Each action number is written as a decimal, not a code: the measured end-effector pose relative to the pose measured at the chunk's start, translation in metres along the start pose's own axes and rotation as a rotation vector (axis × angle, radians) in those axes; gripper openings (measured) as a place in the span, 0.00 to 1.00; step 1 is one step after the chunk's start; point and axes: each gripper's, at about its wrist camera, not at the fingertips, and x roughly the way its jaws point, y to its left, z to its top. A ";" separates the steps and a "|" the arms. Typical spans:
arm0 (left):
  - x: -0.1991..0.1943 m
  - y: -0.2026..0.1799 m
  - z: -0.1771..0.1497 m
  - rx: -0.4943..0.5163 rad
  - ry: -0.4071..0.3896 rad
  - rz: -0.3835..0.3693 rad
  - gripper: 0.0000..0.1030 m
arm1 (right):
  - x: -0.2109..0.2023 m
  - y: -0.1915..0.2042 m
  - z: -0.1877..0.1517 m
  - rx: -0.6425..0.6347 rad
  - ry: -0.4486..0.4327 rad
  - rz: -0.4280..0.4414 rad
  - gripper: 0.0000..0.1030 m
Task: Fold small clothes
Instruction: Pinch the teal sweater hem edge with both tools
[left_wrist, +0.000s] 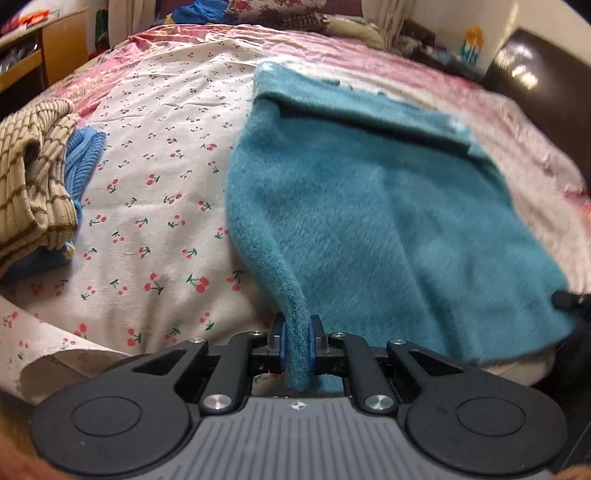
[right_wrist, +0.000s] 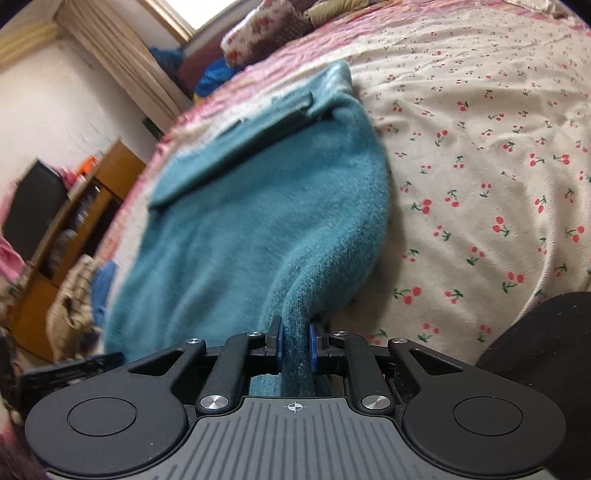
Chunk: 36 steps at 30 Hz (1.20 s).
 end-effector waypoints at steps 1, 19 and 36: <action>-0.001 0.001 0.002 -0.015 -0.007 -0.015 0.17 | -0.001 -0.001 0.001 0.016 -0.010 0.021 0.13; 0.028 0.005 0.007 -0.028 0.089 0.062 0.22 | 0.016 -0.001 0.003 0.022 0.068 -0.064 0.24; 0.037 0.003 0.014 -0.018 0.093 0.074 0.21 | 0.033 0.003 0.011 -0.009 0.070 -0.141 0.30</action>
